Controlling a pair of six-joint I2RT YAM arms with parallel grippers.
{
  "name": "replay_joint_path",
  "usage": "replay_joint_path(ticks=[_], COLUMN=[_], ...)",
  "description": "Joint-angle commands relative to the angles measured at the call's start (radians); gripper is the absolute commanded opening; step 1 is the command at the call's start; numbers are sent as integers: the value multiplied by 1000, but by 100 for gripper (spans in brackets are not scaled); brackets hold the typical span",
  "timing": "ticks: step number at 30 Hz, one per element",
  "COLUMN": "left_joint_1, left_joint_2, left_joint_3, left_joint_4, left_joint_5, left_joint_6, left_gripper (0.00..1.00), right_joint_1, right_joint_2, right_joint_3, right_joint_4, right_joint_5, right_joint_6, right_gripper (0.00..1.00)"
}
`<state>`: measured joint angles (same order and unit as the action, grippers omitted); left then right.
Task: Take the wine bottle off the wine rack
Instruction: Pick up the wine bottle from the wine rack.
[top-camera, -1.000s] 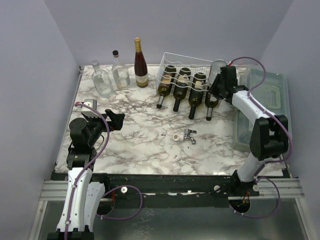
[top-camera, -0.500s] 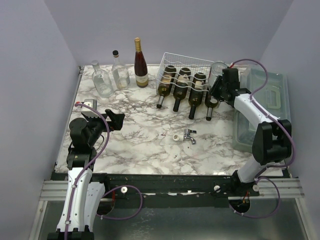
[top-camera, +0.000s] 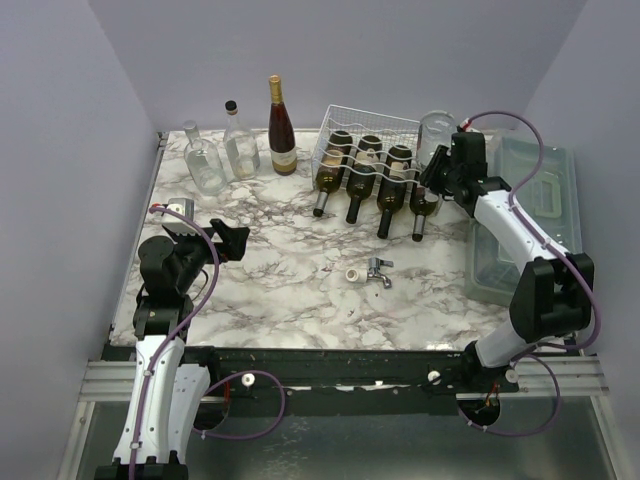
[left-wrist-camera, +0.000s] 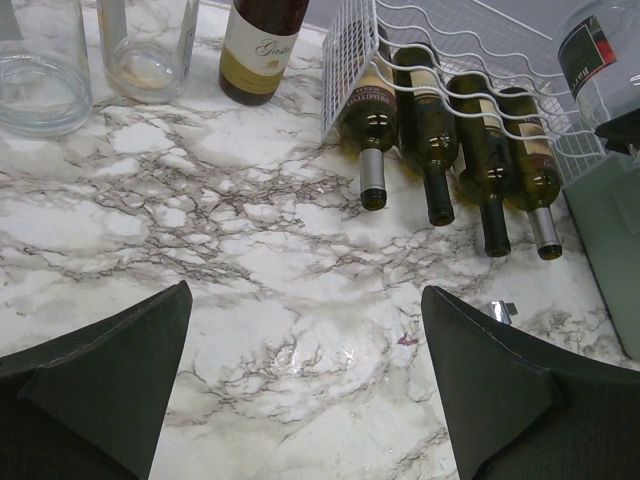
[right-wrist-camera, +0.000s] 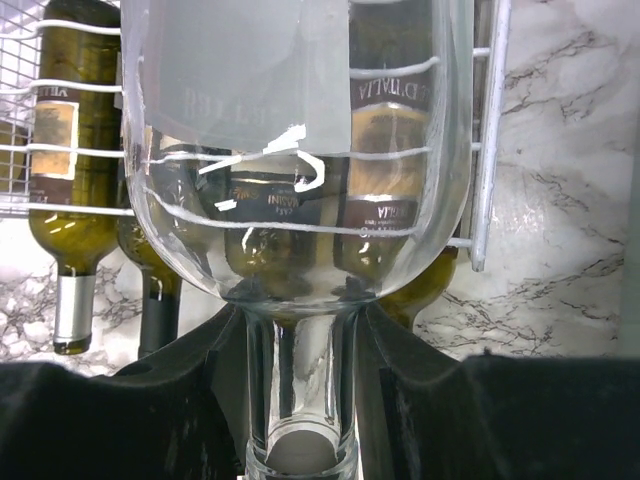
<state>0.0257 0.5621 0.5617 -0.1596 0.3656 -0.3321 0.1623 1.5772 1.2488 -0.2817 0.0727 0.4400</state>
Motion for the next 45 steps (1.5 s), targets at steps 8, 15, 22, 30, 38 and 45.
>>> replay_joint_path(ticks=[8,15,22,30,38,45], left_joint_1=[-4,-2,-3,-3,-1,-3], left_joint_2=[-8,-6,-6,-3,-4,-7], left_joint_3=[7,8,9,8,9,8], left_joint_4=[3,3,3,3,2,3], left_joint_5=[7,7,12,13,13,12], left_joint_6=[11,11,11,11,12,15], left_gripper=[99,99,99,99,99,99], right_joint_1=[0,0,0,8,66,181], right_joint_2=[-129,-147,-155,-148,-113,-80], right_joint_3=[75,108,158,228,353,467], right_joint_4=[191,152,89,26,-115,-284], right_joint_5=[-91,-163,-255,-375,-558,-626], right_joint_6=[-114,-176,-264,-371,-615,-881], right_gripper=[0,0,0,0,0,0])
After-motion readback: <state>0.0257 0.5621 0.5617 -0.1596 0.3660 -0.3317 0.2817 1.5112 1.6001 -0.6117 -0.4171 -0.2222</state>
